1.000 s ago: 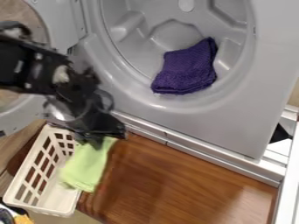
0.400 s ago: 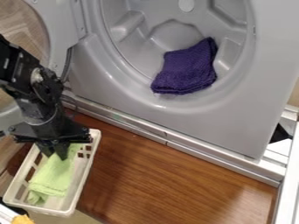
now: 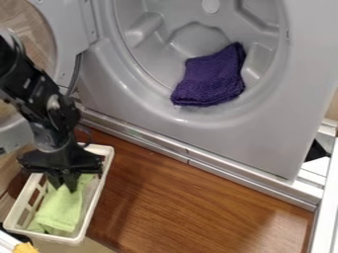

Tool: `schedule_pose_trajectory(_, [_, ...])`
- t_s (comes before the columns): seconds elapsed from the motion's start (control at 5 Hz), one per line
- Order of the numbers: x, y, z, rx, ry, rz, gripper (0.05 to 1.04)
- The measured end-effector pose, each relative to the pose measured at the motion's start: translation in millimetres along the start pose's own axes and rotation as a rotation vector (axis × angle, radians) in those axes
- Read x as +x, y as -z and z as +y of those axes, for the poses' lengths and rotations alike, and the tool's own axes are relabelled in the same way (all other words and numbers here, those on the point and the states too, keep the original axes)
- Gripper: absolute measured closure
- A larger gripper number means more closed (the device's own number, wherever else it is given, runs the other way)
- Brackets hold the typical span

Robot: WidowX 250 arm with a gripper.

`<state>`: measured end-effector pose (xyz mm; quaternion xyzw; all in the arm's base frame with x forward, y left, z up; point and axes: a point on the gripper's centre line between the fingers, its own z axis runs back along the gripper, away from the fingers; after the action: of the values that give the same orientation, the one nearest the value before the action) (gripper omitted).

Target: Put the green towel in the basket

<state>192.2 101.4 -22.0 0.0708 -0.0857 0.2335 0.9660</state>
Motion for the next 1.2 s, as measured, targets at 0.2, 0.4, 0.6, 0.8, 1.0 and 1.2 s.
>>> schedule_pose_trajectory(0.2, [2.3, 7.6, -5.7, 0.015, 0.012, 0.001, 0.756])
schedule_pose_trajectory(0.4, [3.1, 6.5, -8.5, 0.022, 0.026, 0.008, 0.455])
schedule_pose_trajectory(0.6, [2.3, 5.9, -14.3, 0.011, 0.039, 0.012, 0.159])
schedule_pose_trajectory(0.8, [4.9, 3.4, -18.4, 0.007, 0.046, 0.008, 0.074])
schedule_pose_trajectory(1.0, [8.9, -5.5, -23.6, 0.001, 0.060, -0.009, 0.078])
schedule_pose_trajectory(1.2, [15.8, -18.8, -30.3, -0.028, 0.074, -0.051, 0.083])
